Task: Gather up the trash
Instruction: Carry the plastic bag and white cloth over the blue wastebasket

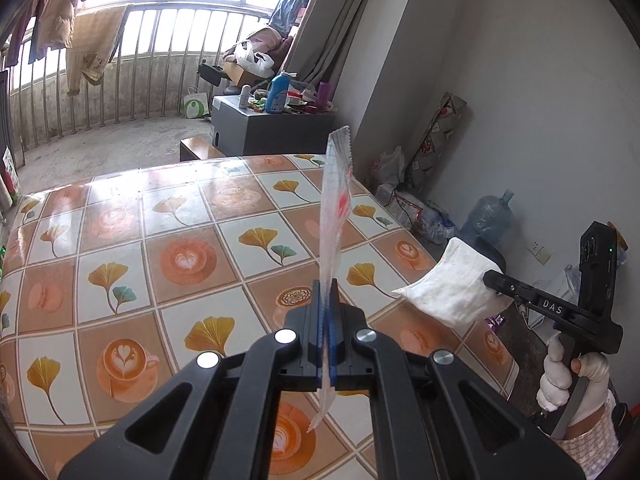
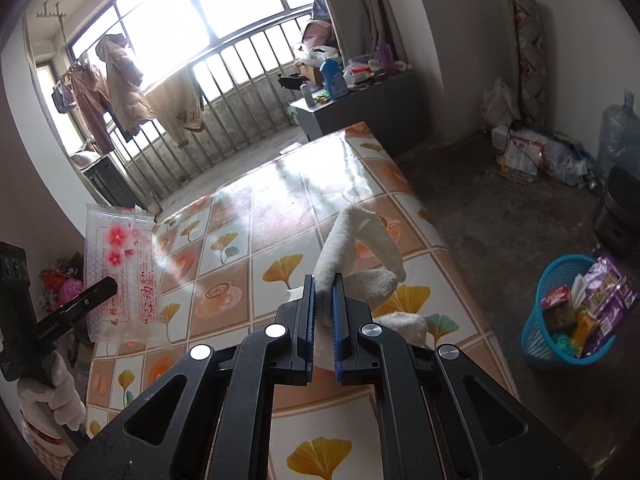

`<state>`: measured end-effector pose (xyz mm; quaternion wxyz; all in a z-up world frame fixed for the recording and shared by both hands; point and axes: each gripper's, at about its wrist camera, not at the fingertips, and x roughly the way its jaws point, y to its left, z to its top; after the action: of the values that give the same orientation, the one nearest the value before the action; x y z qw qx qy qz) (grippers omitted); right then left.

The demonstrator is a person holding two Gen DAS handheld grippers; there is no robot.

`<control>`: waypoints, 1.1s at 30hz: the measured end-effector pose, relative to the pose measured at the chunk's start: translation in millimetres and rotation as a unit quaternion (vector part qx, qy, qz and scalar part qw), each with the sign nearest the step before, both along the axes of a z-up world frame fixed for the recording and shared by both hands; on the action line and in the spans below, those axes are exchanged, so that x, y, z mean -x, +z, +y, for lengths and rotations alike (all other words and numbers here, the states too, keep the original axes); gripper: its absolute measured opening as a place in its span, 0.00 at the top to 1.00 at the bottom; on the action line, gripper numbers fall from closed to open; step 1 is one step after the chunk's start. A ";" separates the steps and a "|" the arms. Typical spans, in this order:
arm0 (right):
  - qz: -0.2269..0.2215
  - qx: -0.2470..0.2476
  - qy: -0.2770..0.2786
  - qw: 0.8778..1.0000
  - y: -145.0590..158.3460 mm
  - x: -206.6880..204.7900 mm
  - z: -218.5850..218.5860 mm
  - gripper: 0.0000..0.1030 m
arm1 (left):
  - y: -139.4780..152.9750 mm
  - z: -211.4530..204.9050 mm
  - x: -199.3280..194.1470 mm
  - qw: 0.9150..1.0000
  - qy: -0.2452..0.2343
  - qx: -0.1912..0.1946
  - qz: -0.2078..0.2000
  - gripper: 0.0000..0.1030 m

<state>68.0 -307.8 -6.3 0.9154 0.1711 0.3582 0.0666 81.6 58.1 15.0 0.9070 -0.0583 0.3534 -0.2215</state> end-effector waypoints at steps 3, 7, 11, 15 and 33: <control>-0.003 -0.002 -0.015 1.000 0.2 4.0 -13.0 0.94 | 4.6 -20.3 -5.8 1.000 -0.018 -0.013 -0.002 0.99; -0.009 -0.005 -0.036 0.999 1.8 9.8 -28.2 0.94 | 10.2 -53.0 -13.2 0.998 -0.046 -0.031 -0.009 0.99; -0.013 -0.004 -0.057 0.998 3.7 15.7 -42.6 0.94 | 16.9 -87.4 -18.1 0.996 -0.071 -0.052 -0.025 0.99; -0.016 -0.004 -0.080 0.997 4.0 19.4 -58.5 0.94 | 23.3 -117.6 -22.1 0.992 -0.092 -0.073 -0.045 0.98; 0.004 -0.024 -0.183 0.983 -20.0 40.9 -127.4 0.94 | 22.3 -235.8 -37.4 0.970 -0.185 -0.130 -0.084 0.98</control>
<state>27.1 -435.1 -26.3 0.9063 0.2559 0.3229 -0.0940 119.0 -177.7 37.4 0.8764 0.1451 0.3060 -0.3423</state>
